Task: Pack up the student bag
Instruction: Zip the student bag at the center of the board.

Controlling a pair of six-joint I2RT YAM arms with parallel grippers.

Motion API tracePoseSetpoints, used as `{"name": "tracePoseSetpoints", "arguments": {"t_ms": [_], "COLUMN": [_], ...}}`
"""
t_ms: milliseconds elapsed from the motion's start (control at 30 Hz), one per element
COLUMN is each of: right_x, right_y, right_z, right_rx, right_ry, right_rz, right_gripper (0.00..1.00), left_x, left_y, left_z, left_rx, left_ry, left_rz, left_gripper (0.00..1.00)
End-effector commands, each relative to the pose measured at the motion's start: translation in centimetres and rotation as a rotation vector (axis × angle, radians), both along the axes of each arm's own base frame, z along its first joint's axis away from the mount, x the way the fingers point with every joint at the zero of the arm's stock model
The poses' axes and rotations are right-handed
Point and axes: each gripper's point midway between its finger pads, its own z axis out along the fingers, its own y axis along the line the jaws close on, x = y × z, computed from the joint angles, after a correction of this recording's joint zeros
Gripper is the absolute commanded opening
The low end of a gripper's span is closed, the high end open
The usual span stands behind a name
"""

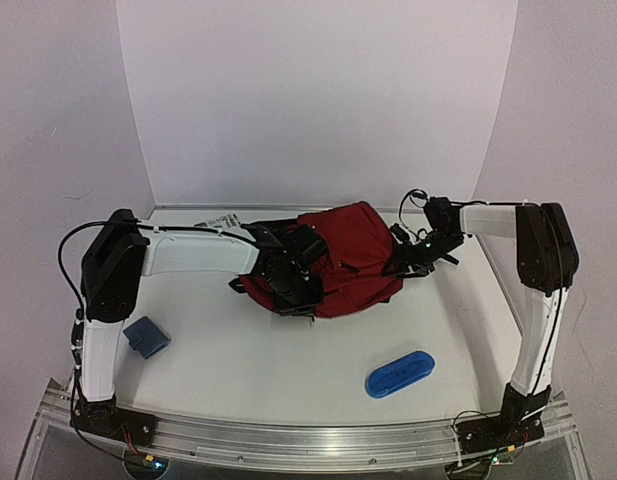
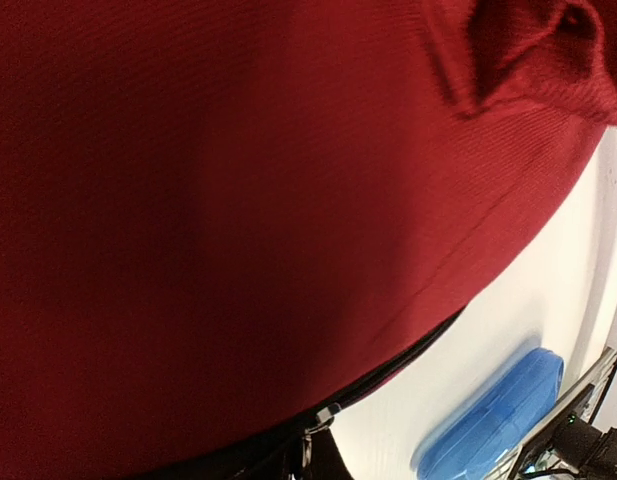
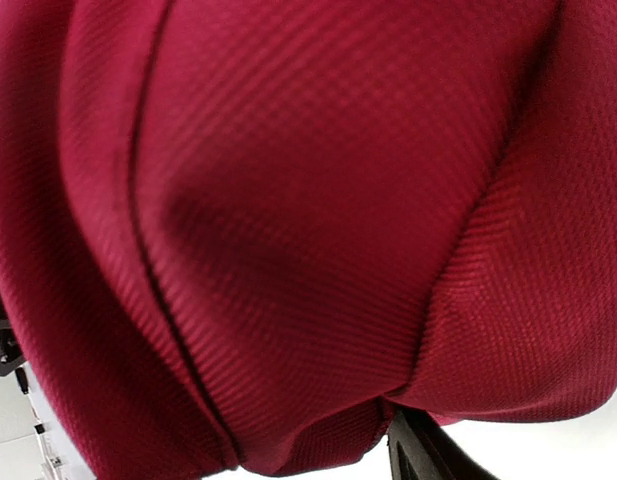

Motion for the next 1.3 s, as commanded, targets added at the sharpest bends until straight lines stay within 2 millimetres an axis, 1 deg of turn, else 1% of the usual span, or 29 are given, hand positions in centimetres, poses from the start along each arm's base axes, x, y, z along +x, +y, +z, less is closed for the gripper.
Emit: {"name": "tracePoseSetpoints", "arguments": {"t_ms": [0, 67, 167, 233, 267, 300, 367, 400, 433, 500, 533, 567, 600, 667, 733, 800, 833, 933, 1033, 1167, 1267], "right_x": [3.4, 4.2, 6.1, 7.8, 8.5, 9.3, 10.6, 10.6, 10.3, 8.7, 7.8, 6.6, 5.1, 1.9, -1.5, -4.2, -5.0, -6.0, -6.4, -7.2, -7.7], "right_y": [-3.7, -4.5, -5.7, -6.8, -7.2, -7.7, -7.6, -6.9, -6.3, -5.2, -4.9, -4.7, -4.5, -4.0, -3.4, -2.6, -2.3, -0.7, 0.5, 2.1, 3.5], "right_z": [-3.5, -4.3, -4.5, -4.2, -3.9, -3.4, -1.4, -0.1, 1.9, 4.5, 5.5, 6.1, 6.5, 6.7, 6.7, 6.9, 7.0, 7.2, 6.0, 4.2, 3.9], "right_rx": [-0.16, -0.178, -0.187, -0.187, -0.183, -0.175, -0.138, -0.094, -0.052, 0.01, 0.031, 0.049, 0.068, 0.112, 0.171, 0.238, 0.263, 0.3, 0.282, 0.281, 0.289], "right_ry": [-0.013, -0.007, -0.019, -0.036, -0.048, -0.065, -0.11, -0.136, -0.17, -0.22, -0.241, -0.239, -0.222, -0.159, -0.075, 0.012, 0.045, 0.107, 0.161, 0.247, 0.284], "right_rz": [-0.134, -0.158, -0.201, -0.236, -0.249, -0.262, -0.258, -0.228, -0.194, -0.114, -0.081, -0.063, -0.048, -0.02, -0.011, -0.014, -0.017, -0.012, -0.005, 0.007, 0.025], "right_gripper": [0.57, 0.56, 0.55, 0.55, 0.55, 0.55, 0.56, 0.57, 0.6, 0.63, 0.63, 0.64, 0.64, 0.65, 0.7, 0.76, 0.78, 0.81, 0.81, 0.79, 0.74], "left_x": [-1.5, -2.1, -2.9, -3.3, -3.3, -3.1, -2.2, -1.6, -1.1, -0.5, -0.3, 0.0, 0.3, 0.6, 0.8, 0.9, 0.9, 1.0, 1.2, 1.7, 1.4], "left_y": [4.3, 5.5, 6.7, 6.9, 6.7, 5.8, 3.0, 1.2, -0.6, -3.8, -5.0, -5.9, -6.5, -6.9, -7.3, -7.5, -7.7, -8.2, -8.9, -9.4, -9.7], "left_z": [2.7, 2.9, 2.9, 3.0, 3.2, 3.6, 4.7, 5.2, 5.6, 6.3, 6.7, 7.1, 7.4, 7.9, 8.4, 8.7, 8.6, 7.9, 7.5, 7.2, 6.5], "left_rx": [0.067, 0.093, 0.127, 0.131, 0.117, 0.087, 0.012, -0.018, -0.045, -0.096, -0.117, -0.129, -0.134, -0.144, -0.171, -0.188, -0.19, -0.187, -0.191, -0.196, -0.202], "left_ry": [0.007, 0.016, 0.03, 0.034, 0.03, 0.016, -0.017, -0.024, -0.029, -0.024, -0.019, -0.027, -0.037, -0.063, -0.09, -0.099, -0.098, -0.083, -0.086, -0.104, -0.088], "left_rz": [0.081, 0.083, 0.068, 0.046, 0.027, -0.002, -0.089, -0.125, -0.18, -0.258, -0.29, -0.311, -0.324, -0.345, -0.355, -0.362, -0.367, -0.385, -0.398, -0.408, -0.423], "left_gripper": [0.0, 0.0, 0.0, 0.0, 0.0, 0.0, 0.0, 0.0, 0.0, 0.0, 0.0, 0.0, 0.0, 0.0, 0.0, 0.0, 0.0, 0.0, 0.0, 0.0, 0.0]}}
